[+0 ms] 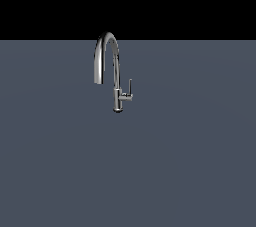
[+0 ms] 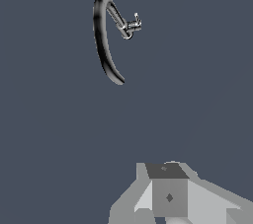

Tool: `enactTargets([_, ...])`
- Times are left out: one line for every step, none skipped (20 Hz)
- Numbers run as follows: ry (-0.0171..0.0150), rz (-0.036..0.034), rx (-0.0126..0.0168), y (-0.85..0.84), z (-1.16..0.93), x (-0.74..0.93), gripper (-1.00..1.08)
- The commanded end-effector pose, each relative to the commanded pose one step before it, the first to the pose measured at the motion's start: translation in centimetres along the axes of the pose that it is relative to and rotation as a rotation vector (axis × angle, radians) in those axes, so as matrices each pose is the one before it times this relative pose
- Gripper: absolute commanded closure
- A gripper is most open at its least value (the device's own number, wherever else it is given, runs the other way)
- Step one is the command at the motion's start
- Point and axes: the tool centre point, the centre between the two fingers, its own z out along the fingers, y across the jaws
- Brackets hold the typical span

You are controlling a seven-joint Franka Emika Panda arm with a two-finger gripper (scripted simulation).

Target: Turn on the faucet by rotating a designated handle.

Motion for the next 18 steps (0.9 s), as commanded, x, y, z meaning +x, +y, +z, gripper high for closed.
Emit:
enactTargets([-0.03467, 0.0416, 0.03826, -0.236, 0.449, 1.586, 1.08])
enactTargets([-0.01396, 0.01646, 0.01541, -0.099, 0.175, 0.631, 1.08])
enactTargets([-0.01405, 0.01656, 0.01553, -0.099, 0.176, 0.636, 1.08])
enactTargets([-0.01414, 0.01665, 0.01565, -0.1, 0.176, 0.64, 1.08])
enactTargets([-0.01422, 0.01674, 0.01577, -0.1, 0.177, 0.643, 1.08])
enactTargets([-0.01431, 0.01683, 0.01588, -0.101, 0.178, 0.647, 1.08])
enactTargets([-0.0144, 0.01692, 0.016, -0.101, 0.178, 0.651, 1.08])
enactTargets([-0.01449, 0.017, 0.01612, -0.102, 0.179, 0.655, 1.08])
enactTargets([-0.01458, 0.01708, 0.01623, -0.103, 0.18, 0.659, 1.08])
enactTargets([-0.01468, 0.01718, 0.01636, -0.103, 0.18, 0.663, 1.08])
enactTargets([-0.01477, 0.01726, 0.01648, -0.104, 0.181, 0.667, 1.08])
enactTargets([-0.01487, 0.01736, 0.01661, -0.104, 0.181, 0.671, 1.08])
enactTargets([-0.01498, 0.01745, 0.01673, -0.105, 0.182, 0.675, 1.08])
enactTargets([-0.01508, 0.01755, 0.01686, -0.105, 0.183, 0.679, 1.08])
enactTargets([-0.0152, 0.01765, 0.017, -0.105, 0.184, 0.683, 1.08])
enactTargets([-0.01531, 0.01775, 0.01713, -0.106, 0.184, 0.687, 1.08])
enactTargets([-0.01544, 0.01787, 0.01728, -0.107, 0.185, 0.692, 1.08])
enactTargets([-0.01557, 0.01799, 0.01742, -0.107, 0.186, 0.697, 1.08])
